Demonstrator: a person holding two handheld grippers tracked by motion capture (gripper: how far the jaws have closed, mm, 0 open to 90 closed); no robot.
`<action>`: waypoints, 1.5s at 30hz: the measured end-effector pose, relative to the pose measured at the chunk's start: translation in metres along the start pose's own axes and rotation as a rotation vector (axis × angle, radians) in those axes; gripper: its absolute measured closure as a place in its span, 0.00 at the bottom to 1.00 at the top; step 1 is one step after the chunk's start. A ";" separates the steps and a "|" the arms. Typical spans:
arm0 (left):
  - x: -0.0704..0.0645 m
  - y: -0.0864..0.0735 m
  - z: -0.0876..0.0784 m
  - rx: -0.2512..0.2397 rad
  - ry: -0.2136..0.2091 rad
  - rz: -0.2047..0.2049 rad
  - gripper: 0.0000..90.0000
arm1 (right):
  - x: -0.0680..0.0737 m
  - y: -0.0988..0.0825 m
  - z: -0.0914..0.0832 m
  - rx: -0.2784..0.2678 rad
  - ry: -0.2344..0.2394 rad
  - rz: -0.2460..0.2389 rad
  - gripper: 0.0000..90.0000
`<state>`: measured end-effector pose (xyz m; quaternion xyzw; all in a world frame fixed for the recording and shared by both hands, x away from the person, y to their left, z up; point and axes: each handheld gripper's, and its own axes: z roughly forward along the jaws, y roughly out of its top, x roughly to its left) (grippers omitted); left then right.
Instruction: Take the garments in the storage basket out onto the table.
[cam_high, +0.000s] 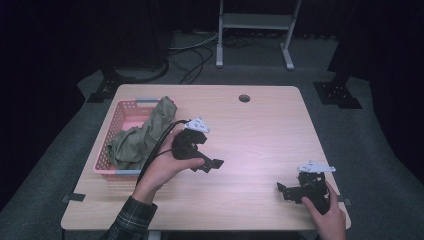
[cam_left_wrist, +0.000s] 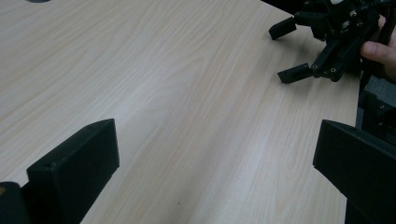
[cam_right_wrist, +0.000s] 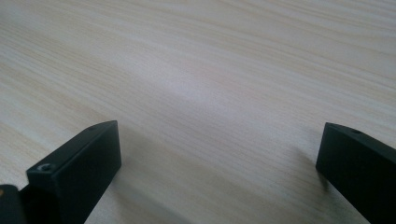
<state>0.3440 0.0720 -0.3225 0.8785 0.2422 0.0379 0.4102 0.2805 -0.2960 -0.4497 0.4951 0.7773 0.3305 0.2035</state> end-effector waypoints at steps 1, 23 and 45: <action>0.000 0.001 -0.001 0.006 -0.002 0.003 0.00 | 0.000 0.000 0.000 0.000 0.000 0.000 0.00; 0.018 0.005 -0.027 -0.030 0.015 -0.001 0.00 | -0.001 0.000 0.000 0.000 -0.013 0.013 0.00; 0.035 -0.004 -0.049 -0.050 0.048 -0.027 0.00 | -0.001 0.000 0.000 -0.001 -0.023 0.023 0.00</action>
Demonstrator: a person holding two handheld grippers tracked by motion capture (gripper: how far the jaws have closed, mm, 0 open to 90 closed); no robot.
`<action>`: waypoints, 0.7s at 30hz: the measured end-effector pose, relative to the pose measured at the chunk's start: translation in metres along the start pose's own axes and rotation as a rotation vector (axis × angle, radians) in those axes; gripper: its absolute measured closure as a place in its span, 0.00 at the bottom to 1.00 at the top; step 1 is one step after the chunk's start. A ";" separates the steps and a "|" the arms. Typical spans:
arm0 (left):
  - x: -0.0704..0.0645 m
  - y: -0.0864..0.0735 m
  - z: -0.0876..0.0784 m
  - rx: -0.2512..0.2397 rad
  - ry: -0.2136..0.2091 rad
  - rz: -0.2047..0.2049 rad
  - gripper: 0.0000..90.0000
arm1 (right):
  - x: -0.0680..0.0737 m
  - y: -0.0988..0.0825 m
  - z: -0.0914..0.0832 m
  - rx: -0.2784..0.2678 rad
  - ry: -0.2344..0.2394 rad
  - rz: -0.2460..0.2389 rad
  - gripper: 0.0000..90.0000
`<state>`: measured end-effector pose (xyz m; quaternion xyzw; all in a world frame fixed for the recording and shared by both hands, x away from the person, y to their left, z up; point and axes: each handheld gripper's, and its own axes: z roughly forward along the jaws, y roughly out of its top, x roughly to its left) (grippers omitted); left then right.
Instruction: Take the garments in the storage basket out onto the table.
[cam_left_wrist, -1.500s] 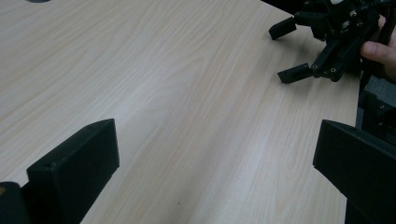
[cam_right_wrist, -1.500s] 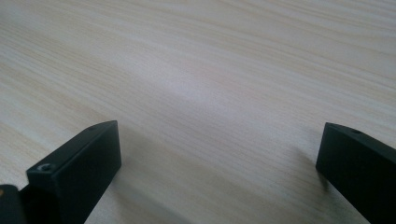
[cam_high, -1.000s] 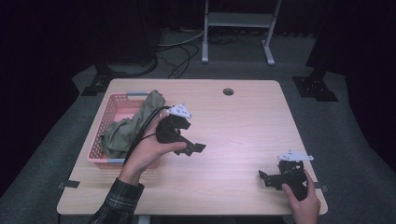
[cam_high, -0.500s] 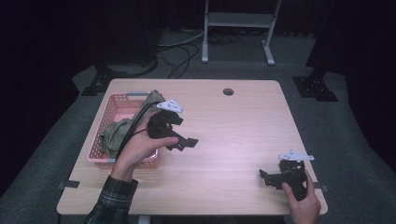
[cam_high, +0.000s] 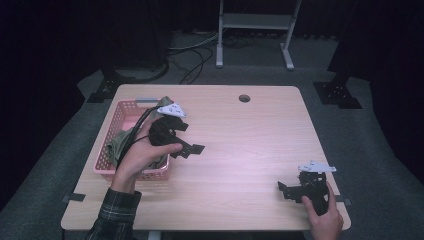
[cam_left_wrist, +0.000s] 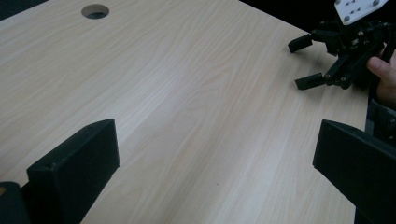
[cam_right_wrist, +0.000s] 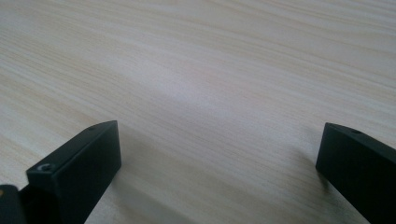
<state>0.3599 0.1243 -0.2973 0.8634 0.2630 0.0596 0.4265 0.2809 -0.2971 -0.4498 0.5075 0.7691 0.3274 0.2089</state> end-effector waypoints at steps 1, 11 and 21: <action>0.002 -0.001 -0.001 0.000 0.006 -0.001 0.00 | 0.000 0.000 0.000 0.000 0.000 0.000 0.00; 0.020 -0.010 -0.021 -0.035 0.063 -0.021 0.00 | 0.000 0.000 0.000 0.001 -0.001 -0.001 0.00; 0.035 -0.020 -0.039 -0.062 0.110 -0.043 0.00 | 0.000 0.000 0.000 0.000 0.000 0.000 0.00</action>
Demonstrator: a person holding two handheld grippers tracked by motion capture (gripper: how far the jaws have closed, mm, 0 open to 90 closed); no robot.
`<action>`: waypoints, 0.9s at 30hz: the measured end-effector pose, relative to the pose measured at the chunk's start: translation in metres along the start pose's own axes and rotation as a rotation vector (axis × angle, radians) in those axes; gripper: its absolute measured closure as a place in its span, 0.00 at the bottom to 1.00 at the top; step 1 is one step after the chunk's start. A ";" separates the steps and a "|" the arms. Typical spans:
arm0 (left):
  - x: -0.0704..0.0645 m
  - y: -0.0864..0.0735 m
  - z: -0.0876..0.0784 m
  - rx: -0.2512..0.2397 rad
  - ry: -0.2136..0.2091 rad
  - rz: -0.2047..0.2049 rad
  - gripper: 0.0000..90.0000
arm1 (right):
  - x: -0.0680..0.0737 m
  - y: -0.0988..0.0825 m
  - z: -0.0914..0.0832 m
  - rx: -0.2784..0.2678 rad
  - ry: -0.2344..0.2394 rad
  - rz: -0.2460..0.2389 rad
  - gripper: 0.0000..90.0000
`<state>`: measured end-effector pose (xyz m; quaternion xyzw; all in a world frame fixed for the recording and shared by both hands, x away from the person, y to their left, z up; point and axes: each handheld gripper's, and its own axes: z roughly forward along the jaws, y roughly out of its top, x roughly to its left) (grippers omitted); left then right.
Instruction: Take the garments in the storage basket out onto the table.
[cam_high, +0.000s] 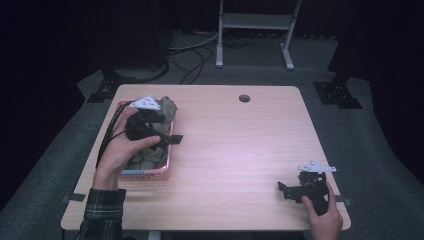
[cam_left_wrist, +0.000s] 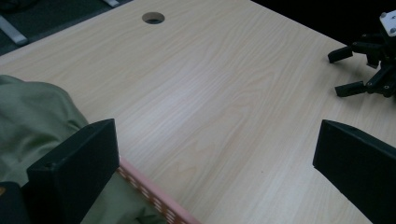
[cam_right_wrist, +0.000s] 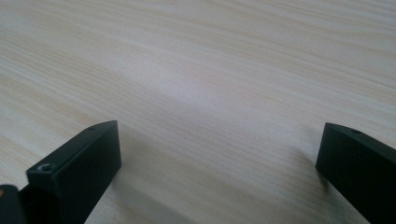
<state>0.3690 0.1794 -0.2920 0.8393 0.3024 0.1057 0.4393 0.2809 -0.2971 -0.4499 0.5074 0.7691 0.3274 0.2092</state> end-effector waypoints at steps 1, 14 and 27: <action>0.001 -0.001 -0.001 -0.004 0.001 -0.002 0.00 | 0.000 0.000 0.000 0.000 0.000 0.000 0.00; 0.021 -0.012 -0.018 -0.021 0.059 -0.019 0.00 | 0.000 0.000 0.000 -0.001 0.000 -0.001 0.00; 0.036 -0.022 -0.033 -0.041 0.088 -0.046 0.00 | 0.000 0.000 0.000 -0.001 0.000 -0.001 0.00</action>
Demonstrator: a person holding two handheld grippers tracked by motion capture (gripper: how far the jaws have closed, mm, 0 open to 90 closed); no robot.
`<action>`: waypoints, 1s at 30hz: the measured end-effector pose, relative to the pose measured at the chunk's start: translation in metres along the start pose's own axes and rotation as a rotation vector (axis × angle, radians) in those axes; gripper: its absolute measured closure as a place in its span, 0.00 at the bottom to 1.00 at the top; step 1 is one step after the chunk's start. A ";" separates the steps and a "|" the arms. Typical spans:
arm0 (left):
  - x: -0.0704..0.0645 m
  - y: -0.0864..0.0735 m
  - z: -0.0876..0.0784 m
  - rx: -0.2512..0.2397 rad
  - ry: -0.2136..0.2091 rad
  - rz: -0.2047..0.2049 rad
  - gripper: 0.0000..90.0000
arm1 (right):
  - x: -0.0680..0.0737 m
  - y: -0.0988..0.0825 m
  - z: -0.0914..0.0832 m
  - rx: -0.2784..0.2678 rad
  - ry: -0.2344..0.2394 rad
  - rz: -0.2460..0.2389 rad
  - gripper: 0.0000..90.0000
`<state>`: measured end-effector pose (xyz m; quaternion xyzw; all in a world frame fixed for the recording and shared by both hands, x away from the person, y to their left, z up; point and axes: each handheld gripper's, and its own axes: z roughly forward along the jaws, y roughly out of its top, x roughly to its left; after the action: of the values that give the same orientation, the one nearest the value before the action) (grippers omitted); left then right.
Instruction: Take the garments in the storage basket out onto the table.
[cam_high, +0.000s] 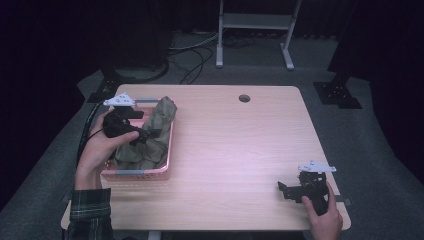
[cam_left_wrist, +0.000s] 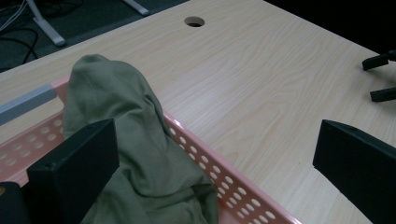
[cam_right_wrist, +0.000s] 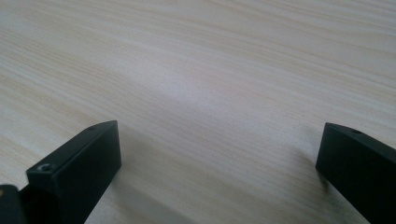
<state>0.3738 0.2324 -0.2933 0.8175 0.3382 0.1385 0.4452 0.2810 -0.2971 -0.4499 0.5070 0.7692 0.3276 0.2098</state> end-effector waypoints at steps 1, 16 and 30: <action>0.002 -0.001 -0.002 -0.003 0.007 -0.002 0.00 | 0.000 0.000 0.000 0.000 0.000 0.001 0.00; 0.018 -0.012 -0.008 0.008 0.035 -0.013 0.00 | 0.000 0.000 0.000 0.001 0.000 0.001 0.00; 0.032 -0.024 -0.002 0.047 0.068 -0.021 0.00 | 0.000 0.000 0.000 0.002 0.000 0.000 0.00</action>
<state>0.3855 0.2643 -0.3139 0.8188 0.3650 0.1537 0.4156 0.2809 -0.2971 -0.4498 0.5072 0.7694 0.3272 0.2092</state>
